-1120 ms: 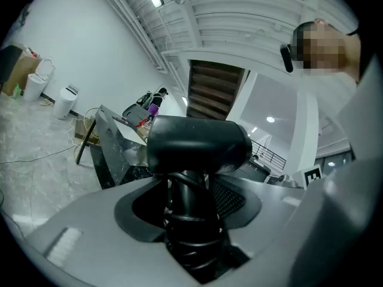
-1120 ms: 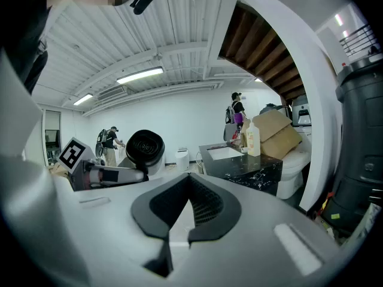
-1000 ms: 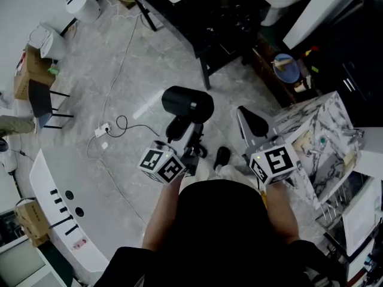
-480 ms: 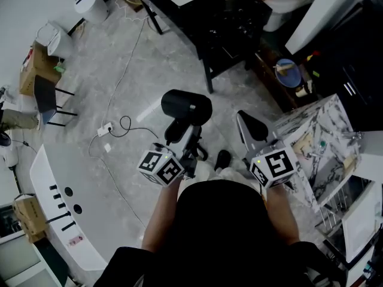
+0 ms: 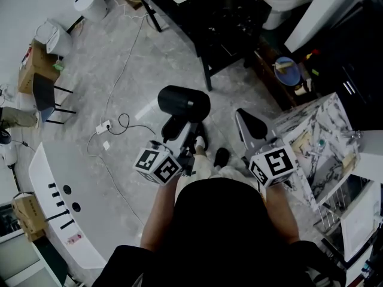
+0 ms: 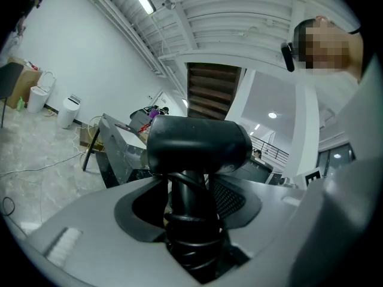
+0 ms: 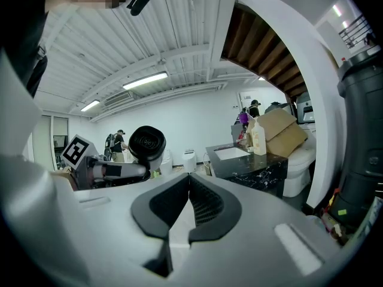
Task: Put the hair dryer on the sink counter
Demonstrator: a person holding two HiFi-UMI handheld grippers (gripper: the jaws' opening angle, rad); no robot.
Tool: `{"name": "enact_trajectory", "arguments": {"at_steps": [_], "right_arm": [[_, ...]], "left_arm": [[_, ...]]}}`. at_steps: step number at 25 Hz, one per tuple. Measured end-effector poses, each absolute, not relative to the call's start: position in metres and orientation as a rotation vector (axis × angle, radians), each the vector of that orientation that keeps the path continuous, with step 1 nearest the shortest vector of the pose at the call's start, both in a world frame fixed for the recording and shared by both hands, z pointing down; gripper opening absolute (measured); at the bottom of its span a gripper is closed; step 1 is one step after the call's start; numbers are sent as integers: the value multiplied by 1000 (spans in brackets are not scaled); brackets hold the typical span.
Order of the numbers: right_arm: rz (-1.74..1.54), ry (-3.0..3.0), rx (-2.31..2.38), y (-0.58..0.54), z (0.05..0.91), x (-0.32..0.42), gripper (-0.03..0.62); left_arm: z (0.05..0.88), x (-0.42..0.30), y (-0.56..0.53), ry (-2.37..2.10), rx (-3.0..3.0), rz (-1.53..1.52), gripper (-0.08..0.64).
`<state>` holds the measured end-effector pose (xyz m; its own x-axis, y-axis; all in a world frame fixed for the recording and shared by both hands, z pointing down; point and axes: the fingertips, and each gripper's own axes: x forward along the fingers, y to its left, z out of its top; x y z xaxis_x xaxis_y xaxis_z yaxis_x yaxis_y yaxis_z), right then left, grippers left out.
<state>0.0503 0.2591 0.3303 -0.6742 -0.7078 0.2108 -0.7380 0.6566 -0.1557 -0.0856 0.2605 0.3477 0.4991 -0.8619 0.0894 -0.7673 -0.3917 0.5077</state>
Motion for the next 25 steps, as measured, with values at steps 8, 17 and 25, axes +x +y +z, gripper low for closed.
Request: {"name": "enact_trajectory", "arguments": {"at_steps": [8, 17, 25], "right_arm": [[365, -2697, 1251, 225, 334, 47, 9], [370, -2648, 1300, 149, 328, 36, 9], [390, -2600, 1380, 90, 330, 22, 9]], "left_arm": [[354, -93, 226, -1304, 2258, -249, 213], [351, -107, 146, -1253, 2275, -236, 213], [352, -118, 80, -1170, 2299, -212, 213]]}}
